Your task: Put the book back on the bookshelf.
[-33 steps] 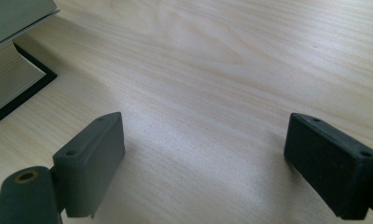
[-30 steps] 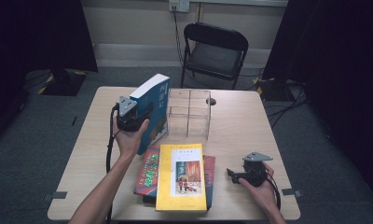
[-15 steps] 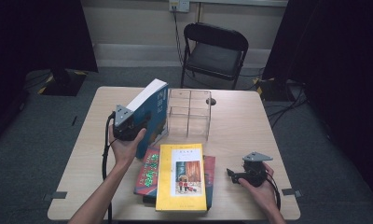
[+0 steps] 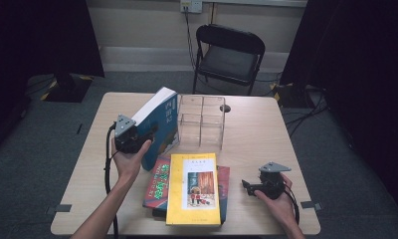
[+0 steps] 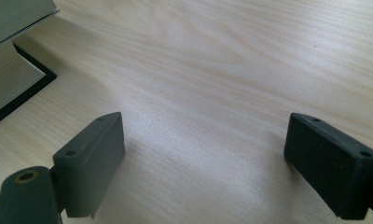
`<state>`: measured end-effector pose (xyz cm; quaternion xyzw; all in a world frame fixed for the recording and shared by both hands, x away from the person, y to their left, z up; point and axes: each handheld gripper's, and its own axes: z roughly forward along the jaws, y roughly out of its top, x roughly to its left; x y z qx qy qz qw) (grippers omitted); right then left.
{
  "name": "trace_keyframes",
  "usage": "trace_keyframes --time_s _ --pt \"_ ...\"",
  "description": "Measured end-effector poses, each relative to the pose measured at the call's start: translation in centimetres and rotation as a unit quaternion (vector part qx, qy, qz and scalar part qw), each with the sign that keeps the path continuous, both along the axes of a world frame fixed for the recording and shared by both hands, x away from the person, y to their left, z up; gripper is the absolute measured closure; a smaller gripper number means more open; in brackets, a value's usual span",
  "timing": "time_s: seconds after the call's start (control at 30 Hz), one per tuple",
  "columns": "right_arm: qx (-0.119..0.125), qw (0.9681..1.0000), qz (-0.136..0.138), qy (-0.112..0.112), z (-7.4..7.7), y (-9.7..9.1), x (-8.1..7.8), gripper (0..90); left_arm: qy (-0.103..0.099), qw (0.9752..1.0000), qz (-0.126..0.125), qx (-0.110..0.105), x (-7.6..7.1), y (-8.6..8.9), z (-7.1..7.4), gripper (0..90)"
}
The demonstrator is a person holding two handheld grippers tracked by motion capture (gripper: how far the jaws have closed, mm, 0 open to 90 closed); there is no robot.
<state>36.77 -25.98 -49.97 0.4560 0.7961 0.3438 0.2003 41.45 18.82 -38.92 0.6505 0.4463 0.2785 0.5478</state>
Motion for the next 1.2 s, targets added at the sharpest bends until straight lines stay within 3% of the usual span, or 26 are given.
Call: trace_keyframes --time_s 0.1,0.27,0.43,0.67,1.07,1.2 --pt "0.0 1.0 0.0 0.0 0.0 0.0 0.0 12.0 -0.003 1.0 0.0 0.002 -0.2 0.2 0.5 55.5" --pt "0.0 1.0 0.0 0.0 0.0 0.0 0.0 12.0 0.009 0.9996 -0.008 0.026 -0.3 0.1 1.2 56.8" --pt "0.0 1.0 0.0 0.0 0.0 0.0 0.0 12.0 0.018 0.9993 -0.016 0.029 -0.2 0.2 1.4 56.2" --pt "0.0 1.0 0.0 0.0 0.0 0.0 0.0 12.0 0.026 0.9986 -0.025 0.039 -0.3 0.7 3.0 55.6" --pt "0.0 1.0 0.0 0.0 0.0 0.0 0.0 12.0 0.071 0.9946 -0.038 0.065 0.1 0.8 4.7 54.8" --pt "0.0 1.0 0.0 0.0 0.0 0.0 0.0 12.0 0.079 0.9921 -0.052 0.082 0.2 0.9 5.1 53.8"
